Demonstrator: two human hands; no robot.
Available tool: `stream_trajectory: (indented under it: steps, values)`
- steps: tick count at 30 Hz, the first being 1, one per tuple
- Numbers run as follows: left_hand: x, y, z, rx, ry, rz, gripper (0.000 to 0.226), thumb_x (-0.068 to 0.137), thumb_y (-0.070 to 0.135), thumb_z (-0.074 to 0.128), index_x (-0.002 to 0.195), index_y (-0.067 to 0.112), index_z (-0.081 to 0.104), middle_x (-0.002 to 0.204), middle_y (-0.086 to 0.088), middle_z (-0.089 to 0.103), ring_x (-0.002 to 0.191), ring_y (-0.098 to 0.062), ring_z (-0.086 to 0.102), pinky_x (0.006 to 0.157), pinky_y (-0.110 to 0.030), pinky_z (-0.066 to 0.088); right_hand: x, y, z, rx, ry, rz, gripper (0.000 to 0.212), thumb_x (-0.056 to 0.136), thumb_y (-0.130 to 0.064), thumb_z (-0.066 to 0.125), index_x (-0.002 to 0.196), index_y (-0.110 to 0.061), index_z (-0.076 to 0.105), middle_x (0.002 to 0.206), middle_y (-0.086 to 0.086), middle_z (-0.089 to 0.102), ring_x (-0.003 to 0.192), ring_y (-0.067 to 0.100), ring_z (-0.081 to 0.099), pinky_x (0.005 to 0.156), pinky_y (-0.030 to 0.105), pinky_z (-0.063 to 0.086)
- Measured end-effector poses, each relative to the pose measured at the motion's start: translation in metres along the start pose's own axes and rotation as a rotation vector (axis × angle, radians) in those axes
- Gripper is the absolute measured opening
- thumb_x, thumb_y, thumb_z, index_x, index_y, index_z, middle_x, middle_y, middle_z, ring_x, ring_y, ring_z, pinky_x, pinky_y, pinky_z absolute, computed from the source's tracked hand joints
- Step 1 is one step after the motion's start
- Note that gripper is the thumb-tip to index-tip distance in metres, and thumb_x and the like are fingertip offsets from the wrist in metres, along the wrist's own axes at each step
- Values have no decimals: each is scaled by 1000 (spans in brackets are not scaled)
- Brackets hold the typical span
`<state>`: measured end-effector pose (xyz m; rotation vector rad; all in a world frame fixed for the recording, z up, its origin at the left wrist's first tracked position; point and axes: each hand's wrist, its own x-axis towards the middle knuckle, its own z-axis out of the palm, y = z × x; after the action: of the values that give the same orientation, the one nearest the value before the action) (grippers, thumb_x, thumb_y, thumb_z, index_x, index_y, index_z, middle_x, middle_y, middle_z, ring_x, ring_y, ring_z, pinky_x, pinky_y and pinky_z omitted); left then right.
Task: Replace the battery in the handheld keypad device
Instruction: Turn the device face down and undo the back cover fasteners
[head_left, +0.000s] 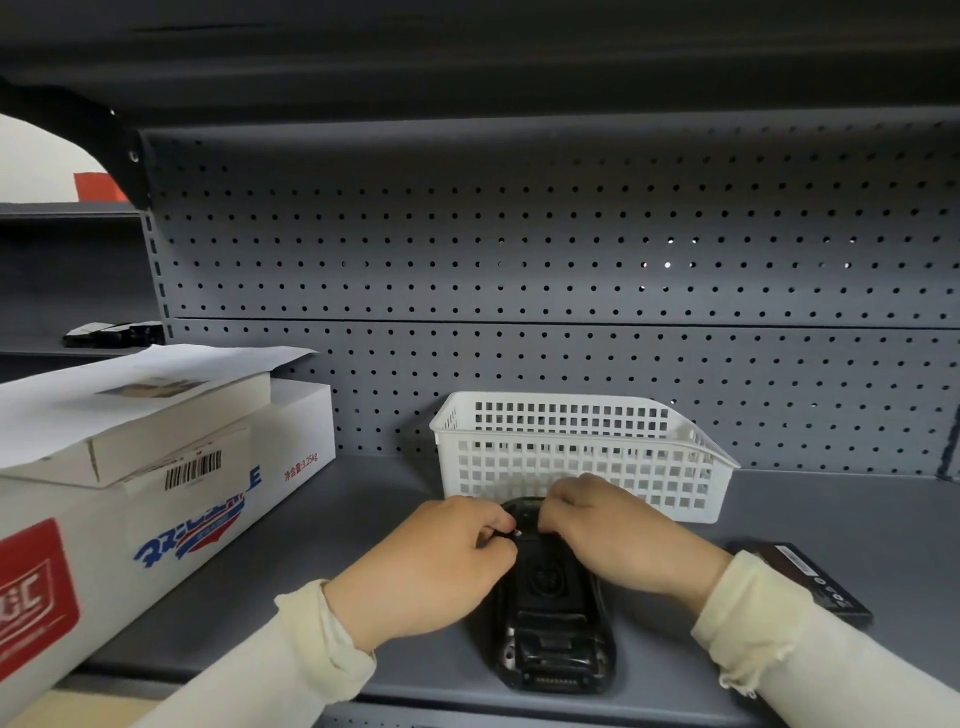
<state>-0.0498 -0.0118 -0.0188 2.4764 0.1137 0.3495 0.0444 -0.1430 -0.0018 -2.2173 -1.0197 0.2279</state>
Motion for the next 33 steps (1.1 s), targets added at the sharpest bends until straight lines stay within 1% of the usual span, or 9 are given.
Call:
stream_trajectory:
  steps: [7, 10, 12, 16, 20, 24, 27, 29, 33]
  values:
    - [5, -5, 2, -63, -55, -9, 11, 84, 26, 43, 79, 28, 52, 85, 3, 54, 78, -12, 49, 74, -31, 40, 2, 3, 1, -16, 14, -9, 19, 87, -23, 42, 78, -10, 52, 75, 5, 50, 68, 15, 43, 57, 29, 31]
    - [5, -8, 5, -113, 15, -37, 18, 85, 25, 48, 95, 33, 61, 87, 8, 64, 82, -7, 60, 71, -17, 44, 0, 7, -2, 8, 15, -22, 22, 88, -23, 43, 83, -8, 58, 79, 5, 56, 72, 15, 49, 64, 30, 38]
    - [3, -11, 9, -110, 92, -39, 26, 85, 27, 52, 109, 31, 60, 105, 15, 63, 95, 2, 57, 70, -6, 40, -5, 13, -5, -25, 86, -38, 22, 88, -21, 43, 89, -10, 61, 87, 3, 61, 78, 16, 54, 69, 30, 43]
    - [2, -13, 17, -47, 195, 13, 29, 88, 27, 47, 116, 29, 55, 114, 14, 57, 101, 2, 52, 70, -1, 34, -25, 26, -2, -176, 264, -84, 27, 88, -13, 39, 102, -17, 61, 103, -1, 52, 90, 14, 49, 67, 20, 31]
    - [3, -14, 21, -18, 235, 40, 31, 90, 26, 43, 118, 25, 54, 117, 12, 54, 104, -1, 51, 75, -4, 33, -35, 29, 3, -218, 282, -105, 37, 87, -7, 36, 113, -17, 60, 105, 1, 49, 106, 19, 50, 67, 16, 24]
    - [5, -12, 21, -143, 198, -31, 24, 90, 21, 43, 109, 26, 58, 115, 12, 52, 99, 0, 51, 72, -4, 33, -36, 27, 8, -175, 296, -112, 43, 88, -7, 33, 122, -20, 55, 101, -2, 43, 106, 19, 50, 68, 15, 24]
    - [6, -10, 20, -311, 189, -105, 22, 90, 16, 44, 89, 32, 59, 93, 17, 56, 84, 4, 52, 59, 2, 36, -36, 28, 7, -125, 277, -94, 43, 88, -6, 33, 121, -20, 56, 103, 0, 45, 97, 17, 49, 67, 16, 27]
    - [6, -9, 21, -384, 178, -139, 23, 89, 14, 44, 77, 28, 57, 78, 14, 54, 70, 4, 49, 52, 3, 35, -36, 28, 5, -82, 266, -80, 42, 88, -6, 33, 120, -20, 56, 103, 0, 46, 92, 14, 47, 66, 9, 34]
    - [7, -7, 23, -446, 170, -141, 15, 87, 12, 44, 77, 21, 50, 79, 3, 45, 62, -1, 41, 48, -5, 32, -37, 26, 6, -42, 249, -86, 41, 88, -6, 34, 119, -23, 56, 105, 0, 48, 90, 13, 45, 72, -7, 30]
